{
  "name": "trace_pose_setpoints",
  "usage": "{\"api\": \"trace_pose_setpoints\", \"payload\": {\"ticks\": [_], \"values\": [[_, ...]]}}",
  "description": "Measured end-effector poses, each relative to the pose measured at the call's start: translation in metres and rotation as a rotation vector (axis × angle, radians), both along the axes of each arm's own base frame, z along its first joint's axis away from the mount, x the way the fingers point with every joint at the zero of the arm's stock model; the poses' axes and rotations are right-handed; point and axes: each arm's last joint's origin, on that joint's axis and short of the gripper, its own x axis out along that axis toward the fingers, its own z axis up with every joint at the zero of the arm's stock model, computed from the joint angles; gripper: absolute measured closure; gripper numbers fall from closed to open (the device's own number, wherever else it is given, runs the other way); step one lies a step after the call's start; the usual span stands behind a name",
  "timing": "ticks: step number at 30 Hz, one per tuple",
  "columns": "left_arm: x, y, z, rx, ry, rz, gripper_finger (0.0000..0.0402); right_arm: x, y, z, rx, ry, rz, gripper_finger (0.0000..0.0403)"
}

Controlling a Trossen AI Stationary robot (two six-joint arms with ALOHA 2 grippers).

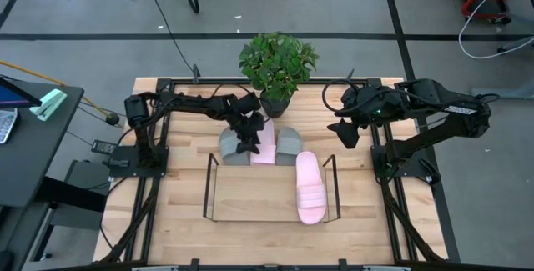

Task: Pick and place slides into the shelf
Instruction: Put the pink slipper on the shelf

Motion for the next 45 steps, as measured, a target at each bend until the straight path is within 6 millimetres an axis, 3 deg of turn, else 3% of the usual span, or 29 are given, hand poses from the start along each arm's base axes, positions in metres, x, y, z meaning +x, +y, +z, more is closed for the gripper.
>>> {"api": "trace_pose_setpoints", "payload": {"ticks": [12,20,32,45], "values": [[0.0,0.001,-0.002,0.022,0.007,0.004,0.0247,0.0,-0.001,0.0,-0.018,-0.001,-0.014,0.0136],[-0.001,0.005,-0.003,0.056,0.012,0.021,0.0383,0.0,-0.001,0.0,-0.02,-0.001,-0.017,0.0142],[-0.004,0.009,-0.003,0.041,0.043,0.051,0.039,0.0,-0.001,0.0,-0.02,-0.001,-0.018,0.0167],[-0.016,0.032,-0.004,-0.025,0.115,0.191,0.039,0.0,-0.001,0.0,-0.033,-0.002,-0.03,0.0171]]}}
